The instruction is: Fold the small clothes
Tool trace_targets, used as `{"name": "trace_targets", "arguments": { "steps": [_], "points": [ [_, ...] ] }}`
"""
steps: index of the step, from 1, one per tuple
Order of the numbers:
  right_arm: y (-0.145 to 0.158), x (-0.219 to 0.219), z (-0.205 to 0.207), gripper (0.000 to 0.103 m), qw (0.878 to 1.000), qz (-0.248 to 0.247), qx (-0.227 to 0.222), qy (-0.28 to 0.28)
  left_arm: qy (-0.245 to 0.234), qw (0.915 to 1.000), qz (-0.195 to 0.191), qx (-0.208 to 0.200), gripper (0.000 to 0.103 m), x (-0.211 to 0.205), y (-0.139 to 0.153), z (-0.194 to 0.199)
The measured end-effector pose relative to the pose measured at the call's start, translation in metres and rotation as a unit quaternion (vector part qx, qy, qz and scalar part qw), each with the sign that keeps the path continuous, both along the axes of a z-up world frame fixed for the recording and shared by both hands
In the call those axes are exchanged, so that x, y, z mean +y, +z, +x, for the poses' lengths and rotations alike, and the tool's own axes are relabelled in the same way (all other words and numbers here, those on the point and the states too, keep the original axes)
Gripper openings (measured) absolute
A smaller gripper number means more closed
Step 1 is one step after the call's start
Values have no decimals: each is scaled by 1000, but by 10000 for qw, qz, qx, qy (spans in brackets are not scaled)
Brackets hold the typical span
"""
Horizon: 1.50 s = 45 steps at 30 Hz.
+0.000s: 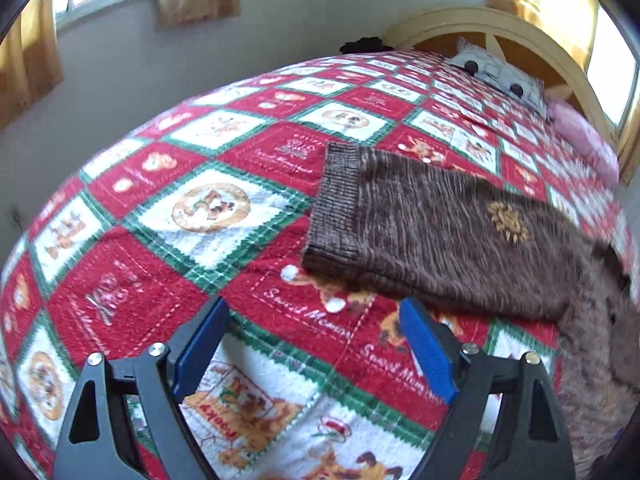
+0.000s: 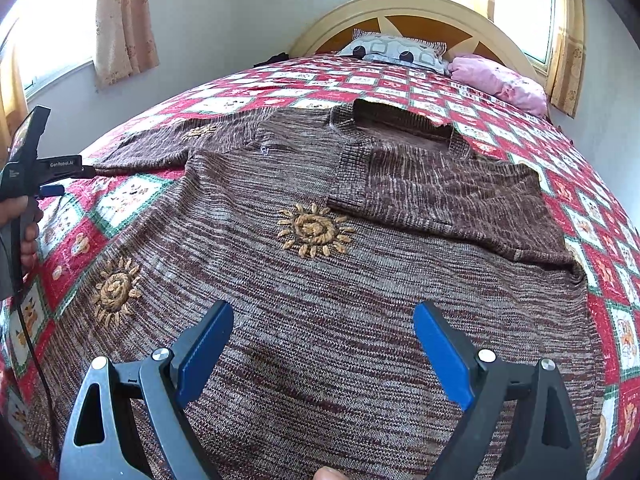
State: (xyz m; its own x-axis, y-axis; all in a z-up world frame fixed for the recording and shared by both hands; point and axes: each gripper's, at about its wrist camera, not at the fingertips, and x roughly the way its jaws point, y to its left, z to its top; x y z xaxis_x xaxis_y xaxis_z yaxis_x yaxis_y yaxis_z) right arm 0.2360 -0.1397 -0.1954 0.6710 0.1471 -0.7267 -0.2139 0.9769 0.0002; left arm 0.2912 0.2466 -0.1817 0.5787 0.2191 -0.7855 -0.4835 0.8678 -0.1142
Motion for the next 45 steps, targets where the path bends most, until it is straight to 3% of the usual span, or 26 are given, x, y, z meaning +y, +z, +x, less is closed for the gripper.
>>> {"name": "trace_targets", "arguments": {
  "steps": [8, 12, 14, 16, 18, 25, 31, 38, 42, 45],
  "points": [
    [-4, 1, 2, 92, 10000, 12, 62, 1, 254, 9958, -723, -502, 88, 12, 1, 6],
    [-7, 3, 3, 92, 9999, -43, 104, 10, 374, 9930, -941, -613, 78, 18, 0, 18],
    [-8, 4, 3, 92, 9999, -63, 112, 1, 415, 9927, -960, -605, 61, 21, -3, 27],
    [-9, 4, 4, 92, 9999, -64, 129, -6, 504, 9936, -858, -535, 24, 25, -6, 32],
    [-10, 4, 5, 92, 9999, -44, 156, -19, 463, 9936, -871, -547, 9, 30, -7, 35],
    [-11, 3, 6, 92, 9998, -2, 173, -45, 284, 9905, -1085, -794, 6, 36, -2, 30],
    [-12, 2, 6, 92, 9998, 34, 126, -135, 28, 9868, -1174, -1119, 6, 23, 22, 32],
    [-6, -9, -1, 92, 9991, 337, -30, -239, -664, 9780, -1210, -1561, 6, -24, 61, 47],
    [13, -32, -11, 92, 9943, 945, -338, -370, -1117, 9713, -1305, -1645, 6, -60, 78, 55],
    [27, -47, -14, 92, 9930, 974, -440, -497, -1501, 9640, -1361, -1724, 6, -89, 91, 60]
  ]
}}
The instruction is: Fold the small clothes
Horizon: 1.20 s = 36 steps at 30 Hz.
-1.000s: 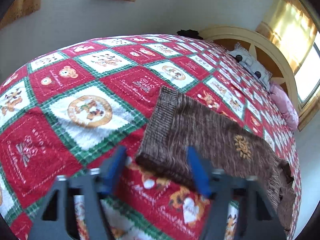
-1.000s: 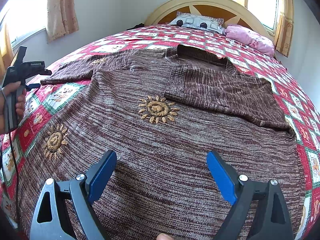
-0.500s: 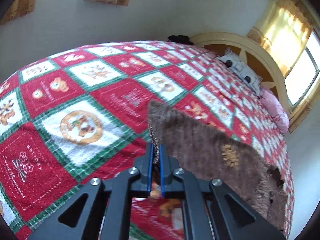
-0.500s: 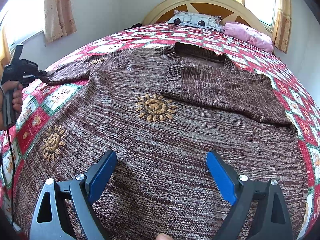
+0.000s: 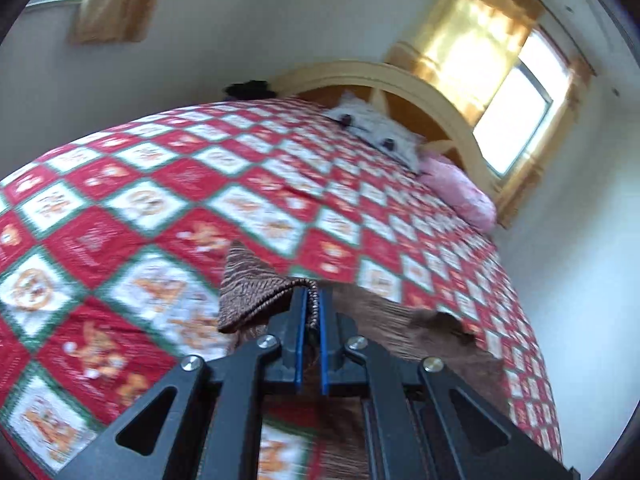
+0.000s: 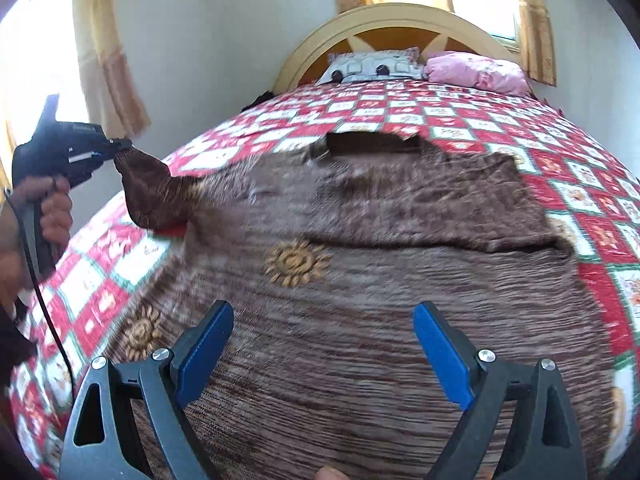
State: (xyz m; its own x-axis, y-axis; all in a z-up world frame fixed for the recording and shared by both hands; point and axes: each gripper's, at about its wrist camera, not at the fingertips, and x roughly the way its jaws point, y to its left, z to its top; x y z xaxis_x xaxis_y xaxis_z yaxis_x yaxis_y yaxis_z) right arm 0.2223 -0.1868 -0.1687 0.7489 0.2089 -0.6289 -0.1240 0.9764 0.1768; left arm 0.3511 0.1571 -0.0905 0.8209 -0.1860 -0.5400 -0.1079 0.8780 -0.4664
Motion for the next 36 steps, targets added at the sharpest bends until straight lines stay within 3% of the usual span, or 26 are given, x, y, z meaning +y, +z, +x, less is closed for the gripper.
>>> {"name": "trace_targets", "arguments": {
  "steps": [8, 19, 23, 27, 29, 31, 33, 34, 36],
  "points": [
    [13, -29, -10, 92, 9998, -24, -66, -197, -537, 9984, -118, -94, 6, -63, 12, 15],
    [-18, -47, -26, 92, 9993, 180, 191, -272, -1244, 9919, -257, 95, 5, -166, -6, 27],
    [-25, -61, -26, 92, 9972, 510, 314, -439, -1518, 9883, -21, 166, 5, -205, -27, 28],
    [-26, -69, -29, 92, 9960, 679, 291, -513, -1673, 9836, 514, 429, 9, -220, -47, 24],
    [-27, -71, -31, 92, 9956, 732, 275, -520, -1691, 9820, 731, 426, 18, -211, -51, 14],
    [-26, -71, -30, 92, 9954, 733, 310, -525, -1457, 9843, 962, 265, 50, -189, -48, 2],
    [-23, -68, -29, 92, 9965, 566, 370, -489, -1110, 9844, 1361, 94, 72, -167, -46, -9],
    [-20, -66, -27, 92, 9973, 420, 407, -439, -920, 9819, 1653, 48, 75, -157, -46, -13],
    [-4, -62, -22, 92, 9985, 259, 406, -274, -641, 9689, 2385, 120, 75, -134, -49, -20]
  ]
}}
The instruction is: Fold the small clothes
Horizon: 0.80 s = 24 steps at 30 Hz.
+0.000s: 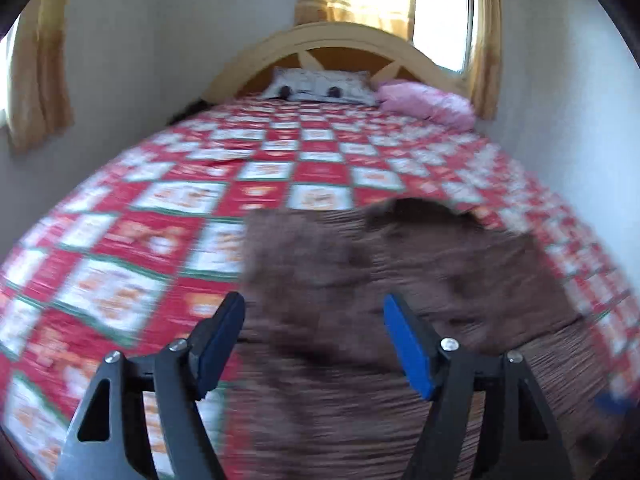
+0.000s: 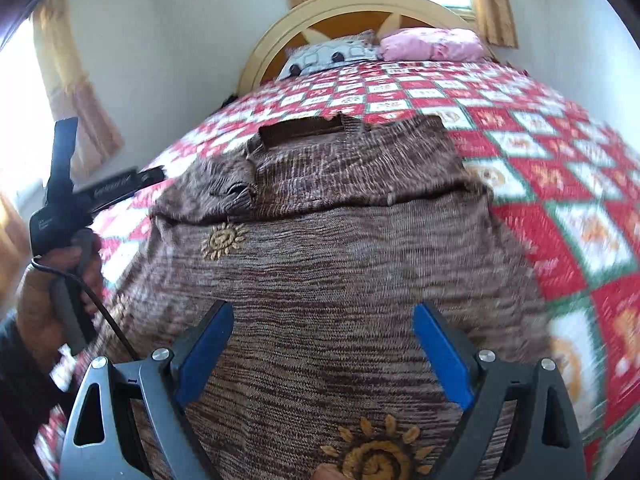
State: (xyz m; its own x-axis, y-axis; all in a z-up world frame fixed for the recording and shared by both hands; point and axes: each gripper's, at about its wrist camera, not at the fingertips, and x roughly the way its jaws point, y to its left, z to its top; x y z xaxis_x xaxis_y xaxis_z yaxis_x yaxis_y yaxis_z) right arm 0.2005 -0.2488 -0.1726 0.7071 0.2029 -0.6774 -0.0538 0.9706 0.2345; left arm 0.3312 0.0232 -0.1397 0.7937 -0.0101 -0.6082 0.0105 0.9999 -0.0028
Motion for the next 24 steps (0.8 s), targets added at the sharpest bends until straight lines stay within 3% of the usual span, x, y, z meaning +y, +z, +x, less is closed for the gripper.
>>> {"name": "trace_targets", "arguments": {
  "steps": [2, 4, 6, 7, 8, 11, 15, 16, 17, 18, 20, 22, 24],
  "points": [
    [21, 4, 12, 92, 9998, 40, -57, 184, 191, 9991, 365, 112, 75, 20, -8, 1],
    [40, 9, 33, 91, 9995, 47, -122, 280, 261, 9985, 318, 373, 75, 35, -17, 7],
    [55, 27, 62, 86, 9986, -279, -178, 407, 155, 9972, 103, 726, 75, 42, -29, 19],
    [57, 36, 77, 79, 9978, -400, -123, 513, 91, 9968, 63, 786, 75, 43, -34, 22],
    [56, 48, 94, 74, 9968, -488, -9, 640, 132, 9962, 89, 853, 75, 44, -40, 27],
    [40, 87, 141, 72, 9905, -841, 430, 1002, 32, 9948, -154, 1007, 79, 46, -49, 29],
    [2, 139, 179, 72, 9708, -1916, 579, 1321, 106, 9939, -450, 999, 86, 54, -52, 26],
    [-13, 147, 191, 68, 9658, -2121, 737, 1295, 104, 9935, -541, 1000, 87, 56, -53, 25],
    [-19, 149, 195, 54, 9640, -2206, 790, 1254, 101, 9932, -595, 995, 87, 58, -53, 23],
    [-22, 148, 202, 47, 9644, -2255, 791, 1135, 97, 9931, -621, 991, 87, 58, -53, 22],
    [-13, 136, 207, 32, 9754, -1878, 707, 916, 79, 9931, -634, 984, 88, 58, -54, 23],
    [-3, 121, 211, 20, 9817, -1678, 631, 637, 67, 9931, -620, 996, 90, 57, -54, 24],
    [4, 99, 216, 17, 9852, -1572, 623, 295, 64, 9933, -537, 1023, 91, 55, -55, 26]
  ]
}}
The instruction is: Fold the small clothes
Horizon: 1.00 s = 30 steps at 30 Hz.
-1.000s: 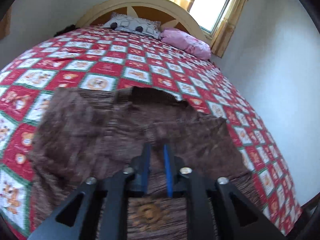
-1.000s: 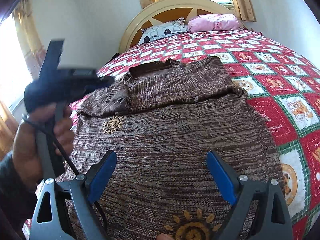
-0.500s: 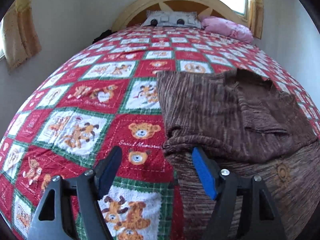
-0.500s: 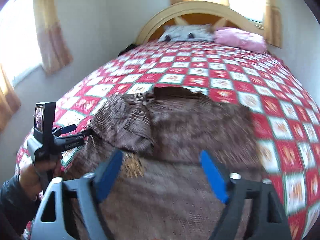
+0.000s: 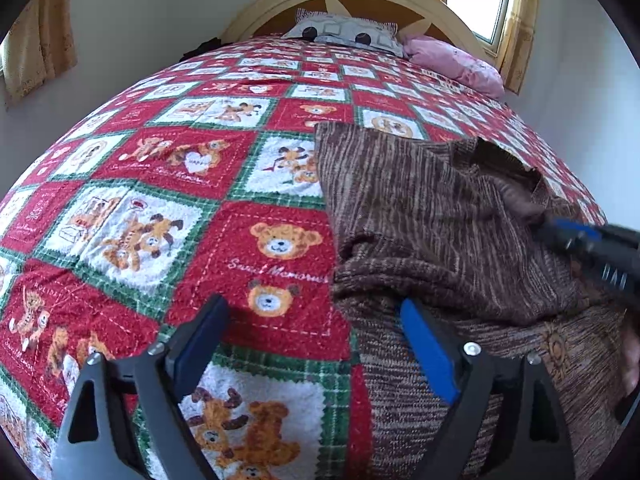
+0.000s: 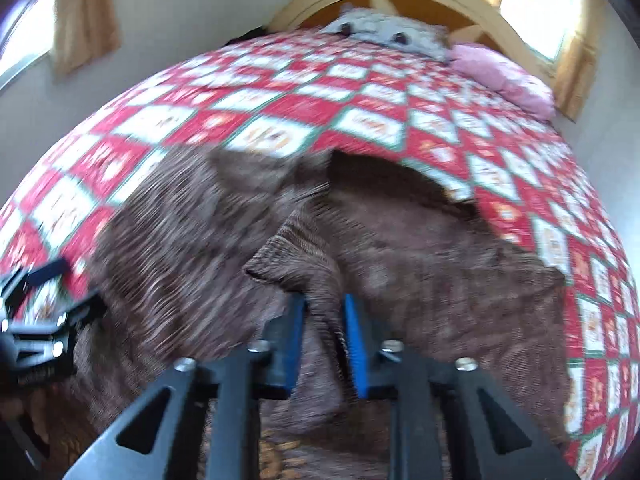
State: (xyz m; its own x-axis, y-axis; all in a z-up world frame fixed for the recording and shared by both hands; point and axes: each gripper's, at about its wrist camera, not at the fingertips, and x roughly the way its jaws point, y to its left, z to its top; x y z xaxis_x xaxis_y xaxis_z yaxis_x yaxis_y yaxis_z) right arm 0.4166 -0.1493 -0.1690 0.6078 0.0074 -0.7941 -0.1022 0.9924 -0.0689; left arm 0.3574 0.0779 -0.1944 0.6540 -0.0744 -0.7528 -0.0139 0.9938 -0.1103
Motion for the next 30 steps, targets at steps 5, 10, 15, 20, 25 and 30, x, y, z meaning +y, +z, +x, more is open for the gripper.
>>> {"name": "trace_targets", "arguments": {
  "steps": [5, 10, 15, 20, 25, 30],
  "points": [
    [-8, -53, 8, 17, 9957, 265, 206, -866, 4, 9999, 118, 40, 93, -2, -2, 6],
    [-6, -73, -18, 57, 9842, 1570, 346, -744, 11, 10000, 66, 19, 93, -1, -1, 5],
    [-15, -50, -42, 59, 9701, 2310, 740, -86, 29, 10000, 74, 27, 93, 0, -1, 5],
    [-20, -32, -47, 11, 9752, 2057, 812, 97, 43, 9999, 156, 54, 94, -1, -2, 6],
    [7, -42, -44, 4, 9854, 1669, 312, -75, 213, 9994, 266, 52, 95, 0, -1, 4],
    [-16, -39, -46, 4, 9925, 1067, 601, 15, 809, 9958, 409, 98, 102, 10, -1, 1]
  ]
}}
